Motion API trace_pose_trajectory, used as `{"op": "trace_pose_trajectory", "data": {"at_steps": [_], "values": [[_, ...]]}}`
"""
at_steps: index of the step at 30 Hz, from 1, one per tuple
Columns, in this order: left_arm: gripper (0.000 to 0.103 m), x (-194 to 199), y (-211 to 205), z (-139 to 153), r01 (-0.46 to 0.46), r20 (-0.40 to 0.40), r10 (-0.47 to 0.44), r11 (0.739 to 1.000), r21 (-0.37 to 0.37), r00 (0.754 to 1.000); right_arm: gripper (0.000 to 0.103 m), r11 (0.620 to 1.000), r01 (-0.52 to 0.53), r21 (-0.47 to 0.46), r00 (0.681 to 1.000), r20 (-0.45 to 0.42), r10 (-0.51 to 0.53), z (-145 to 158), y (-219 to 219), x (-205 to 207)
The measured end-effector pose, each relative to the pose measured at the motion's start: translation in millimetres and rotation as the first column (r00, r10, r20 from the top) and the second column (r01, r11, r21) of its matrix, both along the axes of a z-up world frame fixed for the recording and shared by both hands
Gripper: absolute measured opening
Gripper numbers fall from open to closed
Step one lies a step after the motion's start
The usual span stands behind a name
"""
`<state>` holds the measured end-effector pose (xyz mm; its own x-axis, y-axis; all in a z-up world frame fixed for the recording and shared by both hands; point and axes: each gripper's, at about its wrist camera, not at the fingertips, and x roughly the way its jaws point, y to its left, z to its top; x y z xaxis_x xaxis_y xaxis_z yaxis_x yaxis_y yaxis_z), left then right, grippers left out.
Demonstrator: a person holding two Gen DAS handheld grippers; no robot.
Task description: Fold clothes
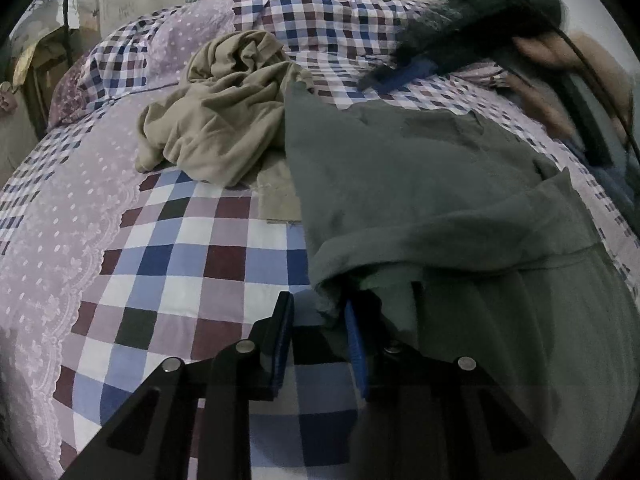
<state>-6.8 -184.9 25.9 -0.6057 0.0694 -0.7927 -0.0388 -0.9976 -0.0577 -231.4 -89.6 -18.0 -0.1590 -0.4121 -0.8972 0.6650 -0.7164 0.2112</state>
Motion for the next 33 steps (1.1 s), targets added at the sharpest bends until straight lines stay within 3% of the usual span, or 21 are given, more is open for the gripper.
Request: {"op": "trace_pose_trajectory", "data": {"at_steps": [8,11,12,13,18,22,26,28,29,31,33], "values": [[0.029,0,4,-2,-0.001,0.001,0.001,1.0,-0.023,1.0,0.041,0.988,-0.123,0.096,0.992,0.05,0.119,-31,29,31],[0.029,-1,5,-2,-0.001,0.001,0.001,1.0,-0.031,1.0,0.033,0.982,-0.145,0.12,0.989,0.042,0.141,-42,24,37],[0.029,-1,5,-2,-0.001,0.001,0.001,0.999,-0.032,1.0,0.014,0.98,-0.157,0.119,0.988,0.018,0.156,-41,23,40],[0.029,-1,5,-3,-0.001,0.002,0.001,0.999,-0.034,1.0,0.002,0.979,-0.157,0.131,0.986,-0.027,0.162,-38,22,44],[0.029,0,9,-2,-0.003,0.002,0.003,0.999,-0.038,1.0,0.002,0.979,-0.136,0.149,0.977,-0.147,0.158,-17,27,56],[0.029,-1,6,-3,-0.003,0.003,0.003,0.999,-0.041,1.0,0.002,0.974,-0.022,0.224,0.97,-0.231,0.075,-7,34,45],[0.029,-1,7,-3,-0.003,0.006,0.003,0.999,-0.046,1.0,0.005,0.945,0.089,0.314,0.975,-0.221,-0.018,-27,31,19],[0.029,-1,6,-2,-0.006,0.006,0.006,0.999,-0.043,1.0,0.014,0.942,0.116,0.316,0.978,-0.199,-0.054,-34,32,14],[0.029,-1,5,-2,-0.007,0.006,0.008,0.999,-0.042,1.0,0.019,0.944,0.142,0.298,0.975,-0.207,-0.081,-30,36,14],[0.031,-1,4,-1,-0.01,0.007,0.011,0.999,-0.039,1.0,0.046,0.953,0.19,0.235,0.965,-0.226,-0.137,-18,51,17],[0.034,0,3,0,-0.014,0.007,0.014,0.999,-0.037,1.0,0.048,0.953,0.254,0.166,0.947,-0.242,-0.211,-2,76,25]]}}
